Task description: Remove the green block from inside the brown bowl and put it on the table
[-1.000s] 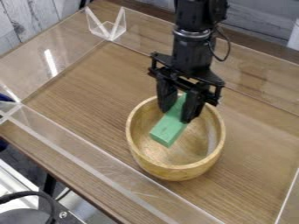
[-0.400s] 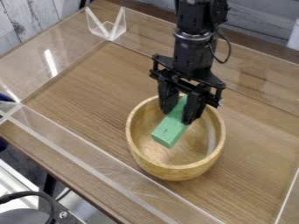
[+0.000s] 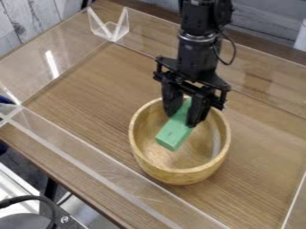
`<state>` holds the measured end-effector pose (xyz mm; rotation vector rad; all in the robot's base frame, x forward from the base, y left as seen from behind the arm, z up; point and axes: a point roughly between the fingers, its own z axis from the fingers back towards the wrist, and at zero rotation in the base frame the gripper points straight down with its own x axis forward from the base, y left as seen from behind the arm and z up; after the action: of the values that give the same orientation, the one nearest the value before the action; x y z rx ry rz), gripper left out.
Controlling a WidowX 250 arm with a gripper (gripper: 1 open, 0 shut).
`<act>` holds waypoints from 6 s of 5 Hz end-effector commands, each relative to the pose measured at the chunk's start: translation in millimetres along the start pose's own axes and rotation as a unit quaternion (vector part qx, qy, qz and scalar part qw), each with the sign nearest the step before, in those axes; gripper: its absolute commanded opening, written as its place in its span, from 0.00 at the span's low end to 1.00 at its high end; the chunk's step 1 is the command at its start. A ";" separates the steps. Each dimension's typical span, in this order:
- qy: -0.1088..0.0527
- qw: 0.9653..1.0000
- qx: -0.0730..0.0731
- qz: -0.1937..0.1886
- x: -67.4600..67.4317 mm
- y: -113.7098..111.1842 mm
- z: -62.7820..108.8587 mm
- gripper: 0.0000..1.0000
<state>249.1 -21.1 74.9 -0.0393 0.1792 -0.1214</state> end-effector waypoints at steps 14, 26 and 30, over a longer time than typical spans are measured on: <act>-0.061 0.998 0.007 -0.008 13.0 7.1 22.4 0.00; -0.069 0.995 0.012 0.077 -10.0 116.9 23.6 0.00; -0.061 0.995 0.016 0.074 -12.4 117.1 12.5 0.00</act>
<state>250.6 94.6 78.7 -0.0181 0.0765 0.0327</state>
